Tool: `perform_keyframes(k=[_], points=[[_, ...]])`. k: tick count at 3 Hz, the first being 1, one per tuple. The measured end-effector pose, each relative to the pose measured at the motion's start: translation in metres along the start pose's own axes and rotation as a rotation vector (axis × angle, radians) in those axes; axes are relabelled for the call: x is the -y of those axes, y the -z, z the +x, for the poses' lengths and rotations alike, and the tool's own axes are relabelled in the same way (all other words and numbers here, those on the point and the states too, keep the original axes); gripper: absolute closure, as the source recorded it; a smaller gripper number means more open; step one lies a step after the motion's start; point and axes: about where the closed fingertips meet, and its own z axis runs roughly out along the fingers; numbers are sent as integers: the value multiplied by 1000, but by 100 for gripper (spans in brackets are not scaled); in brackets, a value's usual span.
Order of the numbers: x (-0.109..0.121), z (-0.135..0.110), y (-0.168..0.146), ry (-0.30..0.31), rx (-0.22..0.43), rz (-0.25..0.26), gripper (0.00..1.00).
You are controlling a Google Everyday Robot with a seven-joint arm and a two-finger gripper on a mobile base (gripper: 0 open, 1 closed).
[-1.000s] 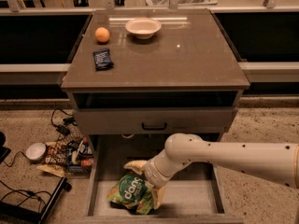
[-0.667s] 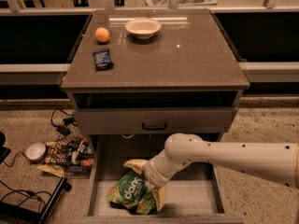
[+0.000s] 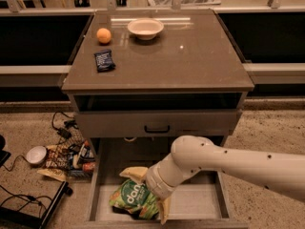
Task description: Place green rice chip bag into middle drawer
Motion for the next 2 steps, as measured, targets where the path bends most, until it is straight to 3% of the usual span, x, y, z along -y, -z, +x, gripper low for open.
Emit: perform_keyframes(k=[1,2], points=[[-5,-56,52,86,-9,21,0],[2,-72,129,103,-92,124,0]])
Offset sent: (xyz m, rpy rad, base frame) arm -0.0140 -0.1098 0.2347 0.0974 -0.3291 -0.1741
